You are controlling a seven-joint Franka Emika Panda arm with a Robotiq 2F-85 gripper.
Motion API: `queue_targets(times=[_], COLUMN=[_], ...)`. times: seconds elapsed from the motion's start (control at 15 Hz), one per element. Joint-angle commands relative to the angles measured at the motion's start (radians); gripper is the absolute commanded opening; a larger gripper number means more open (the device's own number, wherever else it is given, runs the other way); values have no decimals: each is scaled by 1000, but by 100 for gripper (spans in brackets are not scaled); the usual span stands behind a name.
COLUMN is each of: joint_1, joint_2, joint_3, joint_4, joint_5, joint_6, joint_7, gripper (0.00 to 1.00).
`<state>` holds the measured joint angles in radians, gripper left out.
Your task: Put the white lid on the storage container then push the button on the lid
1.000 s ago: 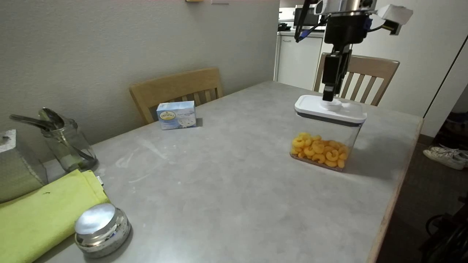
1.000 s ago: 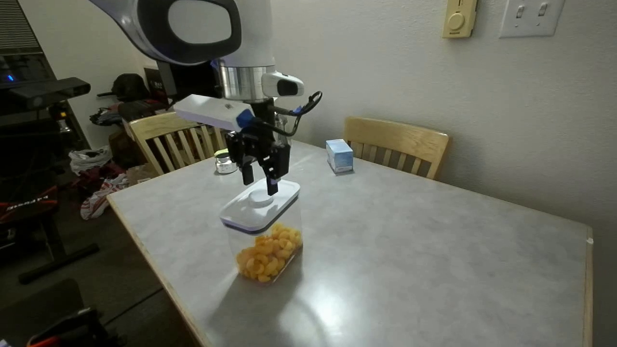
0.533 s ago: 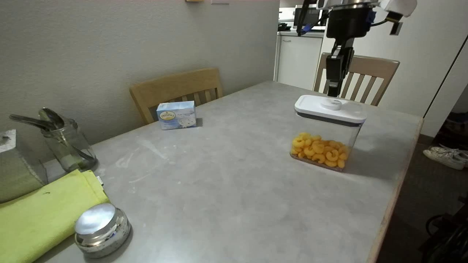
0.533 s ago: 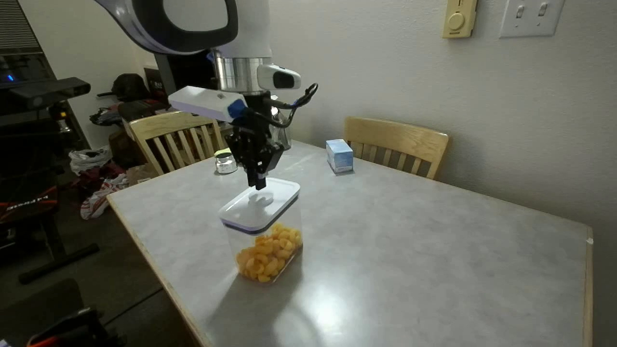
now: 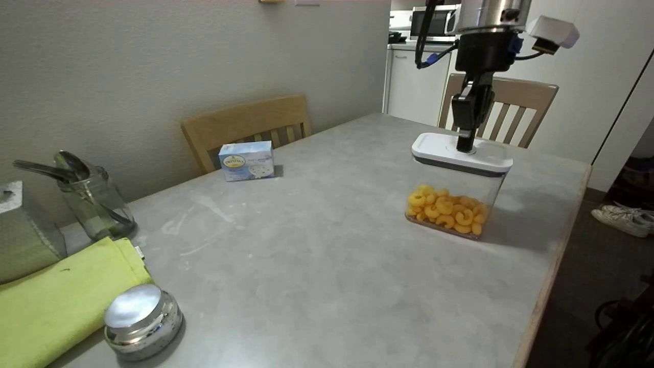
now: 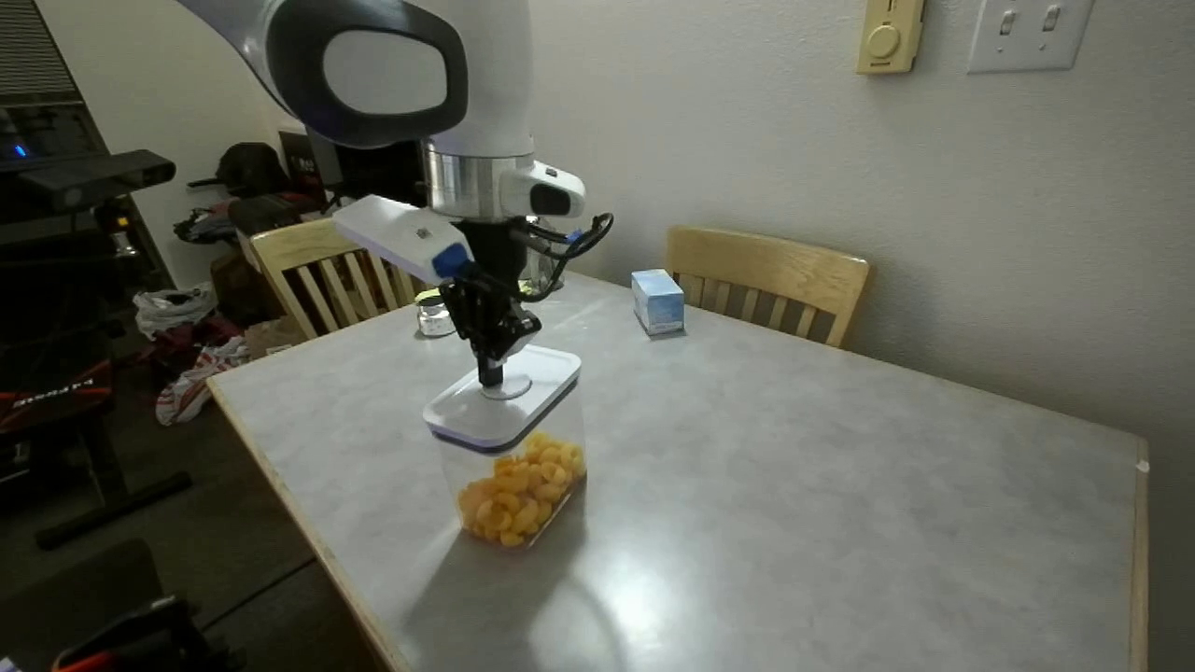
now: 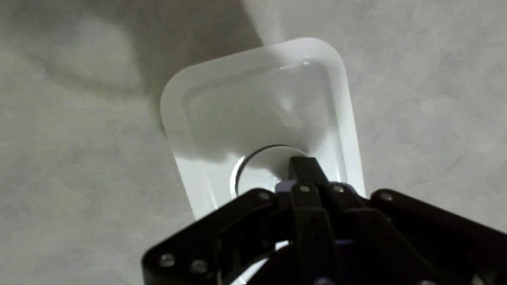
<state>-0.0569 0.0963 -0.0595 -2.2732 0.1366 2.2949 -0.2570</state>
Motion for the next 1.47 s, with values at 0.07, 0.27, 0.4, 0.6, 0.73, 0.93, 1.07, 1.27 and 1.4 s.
queue_targets(times=[0.07,0.27,0.4,0.6,0.73,0.93,1.07,1.27,1.4], joint_1=[-23,-24,-23,-23,-24,-28,-32,-35,-37], joint_2=[55,82,86,39,25,26,26,21,16], joint_3=[9,14,14,2,-3,-7,-9,-10,-10], joint_4=[-15,-11,-7,-20,-25,-39,-52,-61,-66], joint_5=[96,147,151,101,81,70,86,99,99], joint_6=[60,73,67,56,54,69,88,111,129], joint_7=[-55,-77,-78,-42,-28,-24,-34,-39,-43], gripper=[0,0,0,0,0,0,0,0,0])
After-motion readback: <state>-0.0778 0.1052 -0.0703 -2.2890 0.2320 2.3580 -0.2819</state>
